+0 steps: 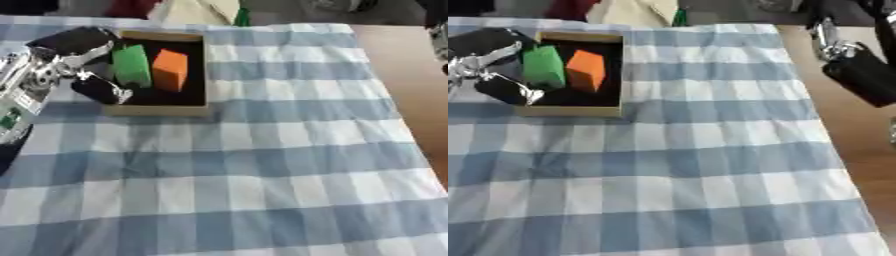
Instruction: Pick up objects on the table and place them in the box.
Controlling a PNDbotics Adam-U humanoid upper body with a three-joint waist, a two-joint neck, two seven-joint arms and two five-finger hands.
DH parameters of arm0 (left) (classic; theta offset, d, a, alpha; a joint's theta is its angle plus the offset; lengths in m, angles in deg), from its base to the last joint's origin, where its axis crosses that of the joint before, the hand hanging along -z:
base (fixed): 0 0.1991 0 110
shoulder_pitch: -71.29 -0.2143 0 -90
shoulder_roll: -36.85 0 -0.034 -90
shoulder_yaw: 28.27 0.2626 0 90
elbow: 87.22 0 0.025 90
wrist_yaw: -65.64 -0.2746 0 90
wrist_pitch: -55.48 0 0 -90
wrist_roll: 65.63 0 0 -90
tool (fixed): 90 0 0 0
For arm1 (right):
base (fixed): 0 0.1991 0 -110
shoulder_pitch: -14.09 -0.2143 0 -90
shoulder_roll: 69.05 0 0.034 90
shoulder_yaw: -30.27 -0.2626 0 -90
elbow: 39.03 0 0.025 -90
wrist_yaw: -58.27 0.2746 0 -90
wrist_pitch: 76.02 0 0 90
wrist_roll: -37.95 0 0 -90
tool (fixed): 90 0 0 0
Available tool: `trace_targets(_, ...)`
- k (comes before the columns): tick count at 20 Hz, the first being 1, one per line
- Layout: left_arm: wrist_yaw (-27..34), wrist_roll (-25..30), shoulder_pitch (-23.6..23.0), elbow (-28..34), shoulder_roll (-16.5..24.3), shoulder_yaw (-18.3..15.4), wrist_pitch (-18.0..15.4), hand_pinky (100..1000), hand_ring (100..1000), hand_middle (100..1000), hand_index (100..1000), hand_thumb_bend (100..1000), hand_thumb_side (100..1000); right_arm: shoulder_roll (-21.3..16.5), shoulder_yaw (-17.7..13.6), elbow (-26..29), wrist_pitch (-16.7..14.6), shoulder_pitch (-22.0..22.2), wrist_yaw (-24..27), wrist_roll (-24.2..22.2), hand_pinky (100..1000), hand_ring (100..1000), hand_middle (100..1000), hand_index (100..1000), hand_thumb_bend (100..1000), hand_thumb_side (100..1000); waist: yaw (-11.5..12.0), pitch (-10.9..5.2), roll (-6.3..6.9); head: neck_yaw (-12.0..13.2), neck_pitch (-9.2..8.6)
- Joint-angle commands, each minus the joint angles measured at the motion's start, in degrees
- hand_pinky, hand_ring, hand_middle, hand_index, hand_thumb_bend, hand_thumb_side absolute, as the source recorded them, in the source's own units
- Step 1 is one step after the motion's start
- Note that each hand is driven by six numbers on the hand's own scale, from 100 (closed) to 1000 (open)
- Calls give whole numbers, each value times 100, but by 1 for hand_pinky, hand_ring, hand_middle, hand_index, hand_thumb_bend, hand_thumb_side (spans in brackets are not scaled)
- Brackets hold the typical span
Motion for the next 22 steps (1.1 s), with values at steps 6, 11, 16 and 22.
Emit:
trace_targets(6,-592,-364,109,-92,29,-115,66,861,806,740,891,573,689,-85,-72,85,-28,-36,38,-8,860,779,647,776,100,784,-49,-115,10,12,-76)
trace_targets(11,-1054,-426,116,-152,19,-152,95,874,831,763,904,645,632,-78,-78,85,-32,-25,49,-12,860,779,647,776,100,782,-54,-122,19,12,-69)
trace_targets(16,-1077,-363,122,-106,8,-172,80,869,826,756,900,622,618,-67,-83,85,-35,-21,52,-10,860,779,648,776,100,779,-64,-148,27,7,-71)
trace_targets(22,-518,-435,57,479,115,-224,139,850,805,734,891,455,646,-69,-100,85,-29,17,46,5,860,780,649,777,100,776,-32,-231,29,-37,-14)
